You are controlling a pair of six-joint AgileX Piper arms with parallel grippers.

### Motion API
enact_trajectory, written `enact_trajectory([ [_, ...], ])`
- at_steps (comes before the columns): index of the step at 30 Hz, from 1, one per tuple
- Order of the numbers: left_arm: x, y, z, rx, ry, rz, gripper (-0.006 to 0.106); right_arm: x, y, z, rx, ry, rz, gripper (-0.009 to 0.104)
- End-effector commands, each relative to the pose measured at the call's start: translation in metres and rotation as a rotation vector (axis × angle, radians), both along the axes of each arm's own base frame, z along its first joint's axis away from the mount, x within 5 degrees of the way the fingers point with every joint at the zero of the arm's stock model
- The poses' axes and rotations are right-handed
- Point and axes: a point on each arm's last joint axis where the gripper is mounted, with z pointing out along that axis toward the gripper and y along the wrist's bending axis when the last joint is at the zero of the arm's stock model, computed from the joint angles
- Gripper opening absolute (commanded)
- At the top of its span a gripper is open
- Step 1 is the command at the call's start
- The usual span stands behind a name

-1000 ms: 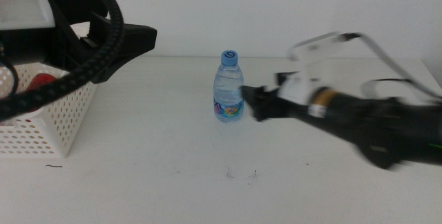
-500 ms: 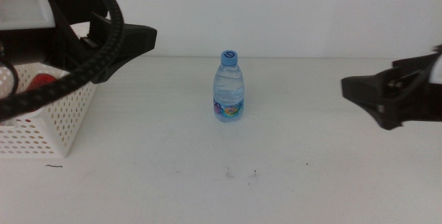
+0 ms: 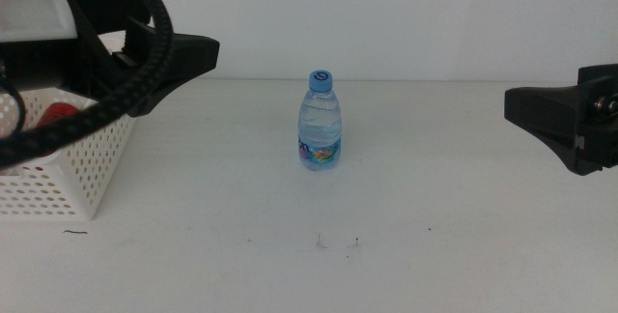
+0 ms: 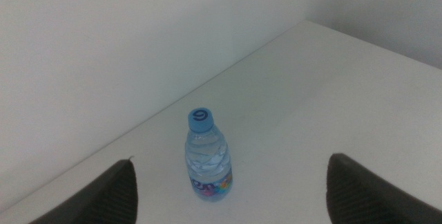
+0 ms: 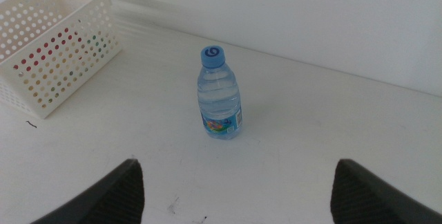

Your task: Use arms to grab the bottles and put them into the dustbin to the left of the table.

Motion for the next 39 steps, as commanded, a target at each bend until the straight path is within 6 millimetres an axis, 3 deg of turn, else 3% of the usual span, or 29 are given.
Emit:
enact_trajectory([
  [1,-0.001,-0.001,0.003,-0.012,-0.001,-0.003,0.094,-0.001,0.0,0.005,0.007,-0.023,0.003,0.091],
  [9,-0.006,0.01,-0.01,0.044,0.231,0.234,0.094,-0.001,0.0,0.005,0.009,-0.022,0.004,0.091],
  [15,-0.014,-0.011,-0.02,0.074,0.267,0.276,0.094,-0.001,0.0,0.005,0.009,-0.022,0.004,0.091],
  [20,-0.019,-0.033,-0.052,-0.051,0.194,0.215,0.094,-0.001,0.0,0.005,0.009,-0.022,0.004,0.091],
  [25,-0.024,-0.034,-0.102,-0.123,0.171,0.218,0.094,-0.001,0.0,0.005,0.009,-0.022,0.004,0.091],
  [28,-0.027,-0.03,-0.12,-0.137,0.139,0.225,0.094,-0.001,0.0,0.005,0.009,-0.022,0.004,0.091],
  [39,-0.025,-0.03,-0.14,-0.156,0.056,0.222,0.094,-0.001,0.0,0.005,0.009,-0.022,0.004,0.091],
])
